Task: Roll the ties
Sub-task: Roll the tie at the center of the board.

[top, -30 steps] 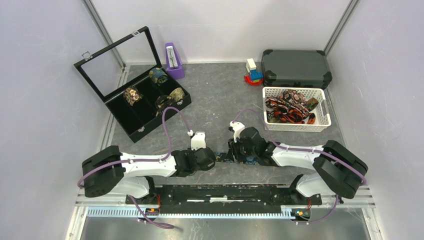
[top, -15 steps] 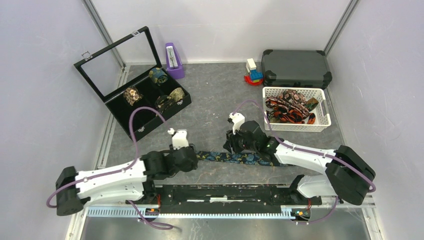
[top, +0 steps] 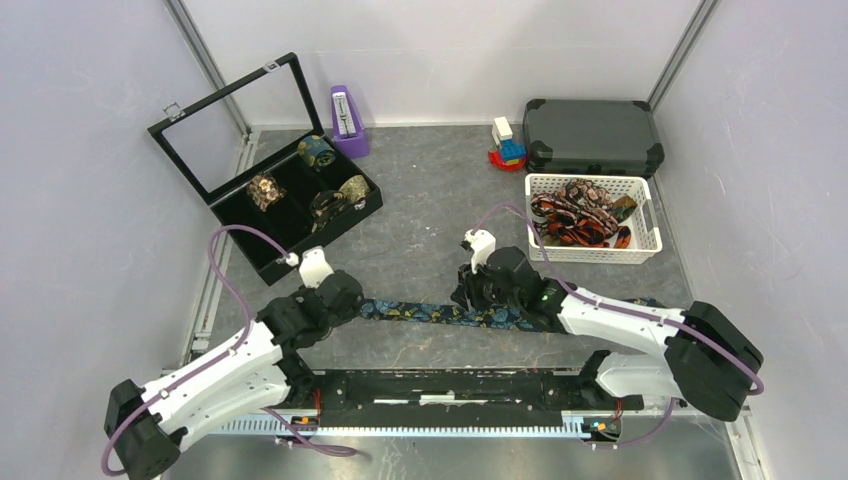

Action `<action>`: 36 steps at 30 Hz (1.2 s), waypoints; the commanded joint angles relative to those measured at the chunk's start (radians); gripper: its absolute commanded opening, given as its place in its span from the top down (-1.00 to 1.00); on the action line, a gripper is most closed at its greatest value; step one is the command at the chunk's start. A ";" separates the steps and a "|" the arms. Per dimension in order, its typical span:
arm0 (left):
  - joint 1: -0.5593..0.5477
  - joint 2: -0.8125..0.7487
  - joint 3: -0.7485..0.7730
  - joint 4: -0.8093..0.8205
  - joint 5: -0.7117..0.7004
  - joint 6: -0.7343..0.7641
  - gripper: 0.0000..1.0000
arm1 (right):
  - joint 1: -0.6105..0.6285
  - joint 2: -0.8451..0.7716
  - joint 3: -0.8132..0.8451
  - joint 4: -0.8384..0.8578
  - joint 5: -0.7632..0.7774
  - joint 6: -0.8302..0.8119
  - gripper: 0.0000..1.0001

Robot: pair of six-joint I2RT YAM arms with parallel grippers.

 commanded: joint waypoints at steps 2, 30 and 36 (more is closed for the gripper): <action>0.122 -0.032 -0.073 0.155 0.140 0.056 -0.08 | 0.006 -0.041 -0.022 0.009 0.021 -0.001 0.24; 0.223 -0.176 -0.266 0.350 0.210 0.017 0.83 | 0.009 -0.025 -0.041 0.021 -0.001 -0.001 0.24; 0.223 -0.326 -0.304 0.288 0.188 0.011 0.96 | 0.033 0.034 0.021 0.060 -0.048 -0.008 0.24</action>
